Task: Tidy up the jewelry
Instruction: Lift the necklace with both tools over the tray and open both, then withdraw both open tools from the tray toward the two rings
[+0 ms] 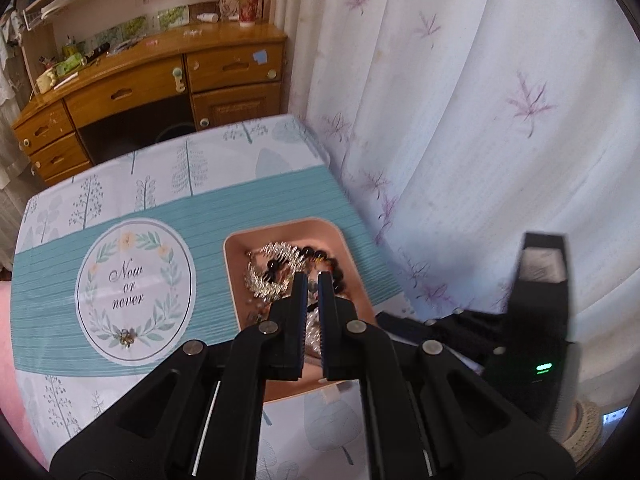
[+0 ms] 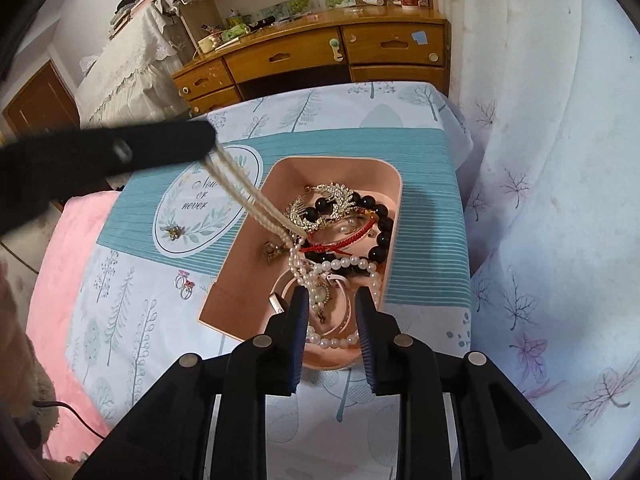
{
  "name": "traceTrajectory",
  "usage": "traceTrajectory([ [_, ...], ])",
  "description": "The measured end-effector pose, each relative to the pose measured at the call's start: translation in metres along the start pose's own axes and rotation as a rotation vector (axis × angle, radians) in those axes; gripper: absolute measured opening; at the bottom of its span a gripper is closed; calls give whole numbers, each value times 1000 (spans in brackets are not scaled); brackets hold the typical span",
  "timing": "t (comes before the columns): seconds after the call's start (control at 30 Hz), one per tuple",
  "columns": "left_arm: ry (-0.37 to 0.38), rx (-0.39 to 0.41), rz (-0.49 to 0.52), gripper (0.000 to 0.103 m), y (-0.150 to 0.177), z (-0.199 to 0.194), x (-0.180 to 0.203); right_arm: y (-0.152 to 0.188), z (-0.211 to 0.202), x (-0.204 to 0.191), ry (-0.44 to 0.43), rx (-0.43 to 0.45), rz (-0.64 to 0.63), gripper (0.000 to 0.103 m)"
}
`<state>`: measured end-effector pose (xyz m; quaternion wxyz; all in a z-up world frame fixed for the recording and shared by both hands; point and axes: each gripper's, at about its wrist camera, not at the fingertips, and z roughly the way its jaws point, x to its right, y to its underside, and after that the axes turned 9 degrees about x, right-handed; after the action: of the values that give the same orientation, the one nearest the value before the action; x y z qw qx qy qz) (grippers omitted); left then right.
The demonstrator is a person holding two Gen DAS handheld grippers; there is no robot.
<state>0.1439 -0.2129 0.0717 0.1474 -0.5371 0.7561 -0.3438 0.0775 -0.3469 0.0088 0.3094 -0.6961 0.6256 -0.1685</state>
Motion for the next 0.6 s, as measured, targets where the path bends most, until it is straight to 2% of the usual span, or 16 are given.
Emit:
traceTrajectory([
  [0.4,-49,-103,23,6,36,29,-24,3,-4,-10,14,13,-22,24],
  [0.47,-57,-112,22,14,39,30,-28,5,-3,-12,17,10,-28,24],
  [0.53,-64,-111,20,37,44,29,-34,7,-2,-15,18,9,-38,24],
  [0.6,-80,-97,13,51,49,25,-41,9,-3,-19,18,11,-47,24],
])
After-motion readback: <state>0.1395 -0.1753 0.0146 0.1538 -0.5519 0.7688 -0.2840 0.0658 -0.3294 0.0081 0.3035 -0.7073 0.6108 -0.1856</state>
